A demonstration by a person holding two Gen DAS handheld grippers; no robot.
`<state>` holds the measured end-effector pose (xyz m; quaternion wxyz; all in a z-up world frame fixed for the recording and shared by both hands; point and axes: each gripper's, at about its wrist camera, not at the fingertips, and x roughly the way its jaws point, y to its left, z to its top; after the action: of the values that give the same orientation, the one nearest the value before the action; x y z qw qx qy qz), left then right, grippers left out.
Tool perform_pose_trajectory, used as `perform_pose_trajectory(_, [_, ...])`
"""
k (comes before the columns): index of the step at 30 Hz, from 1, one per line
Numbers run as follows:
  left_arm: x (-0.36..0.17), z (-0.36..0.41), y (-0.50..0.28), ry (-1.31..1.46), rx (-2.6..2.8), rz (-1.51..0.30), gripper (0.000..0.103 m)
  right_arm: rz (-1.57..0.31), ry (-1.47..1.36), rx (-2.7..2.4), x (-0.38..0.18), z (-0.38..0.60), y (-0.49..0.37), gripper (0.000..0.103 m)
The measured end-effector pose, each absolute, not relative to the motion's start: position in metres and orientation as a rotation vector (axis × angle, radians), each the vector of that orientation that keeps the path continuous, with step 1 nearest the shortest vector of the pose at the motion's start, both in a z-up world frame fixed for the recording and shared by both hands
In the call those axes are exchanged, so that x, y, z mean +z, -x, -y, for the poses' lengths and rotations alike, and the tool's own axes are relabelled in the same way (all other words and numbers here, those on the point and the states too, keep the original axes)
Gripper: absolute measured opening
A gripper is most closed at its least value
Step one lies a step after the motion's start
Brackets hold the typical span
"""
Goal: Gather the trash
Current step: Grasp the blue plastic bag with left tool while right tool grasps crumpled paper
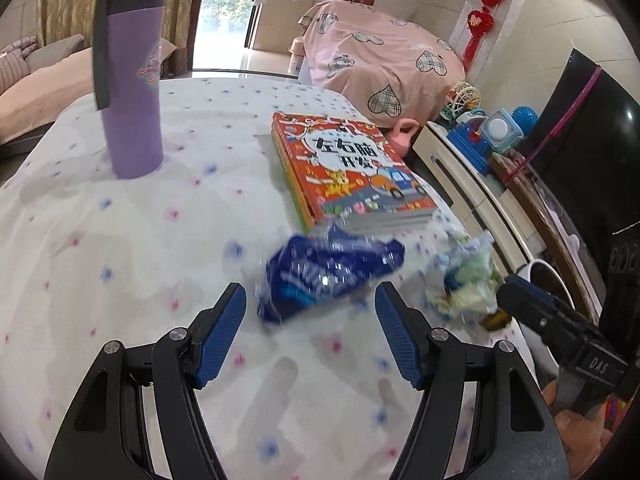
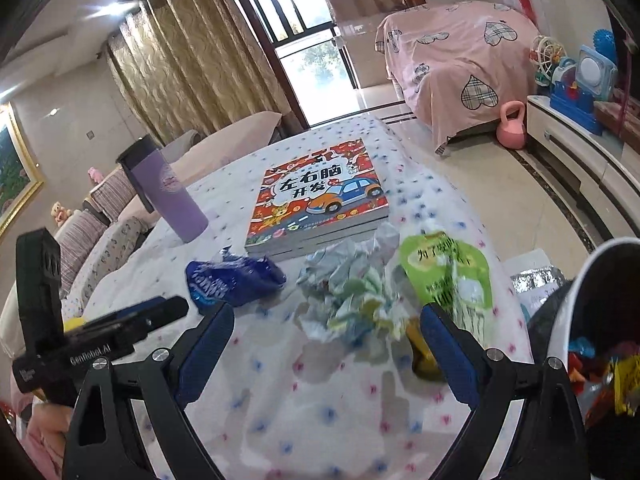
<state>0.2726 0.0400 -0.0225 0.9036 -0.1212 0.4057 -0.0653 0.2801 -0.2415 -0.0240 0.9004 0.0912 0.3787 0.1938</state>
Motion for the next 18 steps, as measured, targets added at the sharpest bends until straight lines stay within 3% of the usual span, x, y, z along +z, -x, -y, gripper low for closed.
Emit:
perform_pose_trajectory(5, [-0.034,-0.035,-0.291,0.219,-0.143,-0.857,0.064,-0.799,-0.165,0.385,-0.033,0.237,-0.298,0.088])
perform_pose_trajectory(7, [-0.039,-0.032,-0.294,0.218,-0.159,-0.884,0.025,-0.823,-0.159,0.382,-0.04,0.235,-0.305,0.077])
perform_pose_trajectory(8, [-0.04,-0.031,-0.294,0.223,-0.168,-0.894,0.019,-0.836,-0.157,0.379,-0.043,0.235,-0.307,0.066])
perform_pose_trajectory(11, [-0.037,-0.027,-0.285,0.214,-0.171,-0.881,0.017,-0.846,-0.139,0.355,-0.049,0.233,-0.307,0.028])
perform_pose_trajectory(15, [-0.028,-0.022,-0.262,0.213,-0.187,-0.862,0.015,-0.816,-0.164,0.373,-0.044,0.239,-0.293,0.015])
perform_pose_trajectory(18, [-0.019,-0.019,-0.241,0.23,-0.203,-0.841,0.015,-0.793,-0.19,0.389,-0.035,0.247,-0.275,0.013])
